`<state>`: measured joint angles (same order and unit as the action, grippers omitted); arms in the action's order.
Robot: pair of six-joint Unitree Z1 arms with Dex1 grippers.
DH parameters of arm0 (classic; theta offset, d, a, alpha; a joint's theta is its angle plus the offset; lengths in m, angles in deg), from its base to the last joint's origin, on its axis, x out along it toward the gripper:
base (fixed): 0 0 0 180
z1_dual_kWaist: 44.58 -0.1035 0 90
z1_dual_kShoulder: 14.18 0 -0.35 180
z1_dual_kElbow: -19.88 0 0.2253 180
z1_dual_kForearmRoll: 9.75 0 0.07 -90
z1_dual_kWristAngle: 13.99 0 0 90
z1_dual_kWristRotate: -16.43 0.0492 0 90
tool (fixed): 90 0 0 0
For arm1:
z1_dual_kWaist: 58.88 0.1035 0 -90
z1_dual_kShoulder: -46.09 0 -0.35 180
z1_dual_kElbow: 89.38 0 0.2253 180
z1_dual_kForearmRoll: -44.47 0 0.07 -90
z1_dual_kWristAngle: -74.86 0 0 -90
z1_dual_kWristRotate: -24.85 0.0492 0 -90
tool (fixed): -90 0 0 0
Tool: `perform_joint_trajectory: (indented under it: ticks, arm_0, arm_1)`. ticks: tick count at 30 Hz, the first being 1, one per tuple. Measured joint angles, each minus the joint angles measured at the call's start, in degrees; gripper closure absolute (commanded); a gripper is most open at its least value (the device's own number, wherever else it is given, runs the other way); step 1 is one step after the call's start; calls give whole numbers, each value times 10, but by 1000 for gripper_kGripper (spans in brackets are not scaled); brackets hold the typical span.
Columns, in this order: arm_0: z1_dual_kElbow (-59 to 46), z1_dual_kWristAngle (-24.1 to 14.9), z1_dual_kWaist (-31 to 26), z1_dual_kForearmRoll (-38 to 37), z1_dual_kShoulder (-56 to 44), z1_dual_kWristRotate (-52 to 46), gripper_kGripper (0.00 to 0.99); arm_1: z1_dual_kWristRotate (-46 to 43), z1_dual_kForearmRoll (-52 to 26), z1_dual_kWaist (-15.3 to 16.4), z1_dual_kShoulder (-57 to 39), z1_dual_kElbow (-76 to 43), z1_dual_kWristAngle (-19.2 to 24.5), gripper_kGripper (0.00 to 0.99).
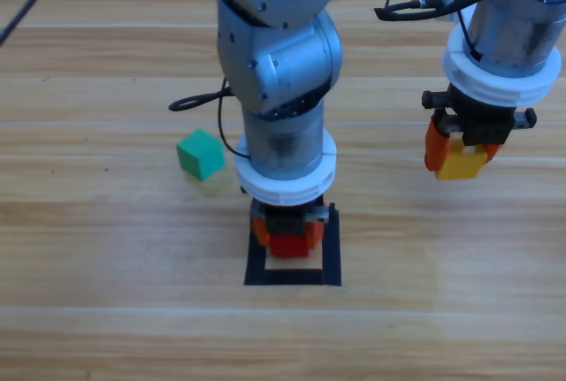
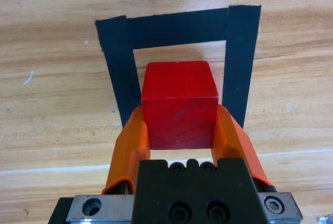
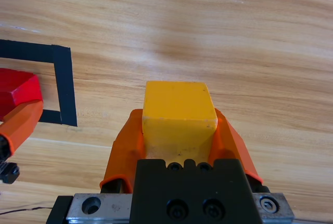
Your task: Stack the blocks in the rectangular block: red at the bottom, yellow in the middle, green on top
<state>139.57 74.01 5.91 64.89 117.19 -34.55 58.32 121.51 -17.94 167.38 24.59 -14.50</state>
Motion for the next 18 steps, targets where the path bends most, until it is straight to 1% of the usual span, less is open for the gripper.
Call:
perform_joint_trajectory:
  ticks: [7, 18]
  arm_0:
    - [40, 4, 0, 22, 18, 4, 990]
    - [42, 5, 0, 31, 26, 13, 990]
  arm_1:
    - [0, 0, 0, 0, 0, 0, 990]
    - [0, 0, 0, 0, 0, -1, 990]
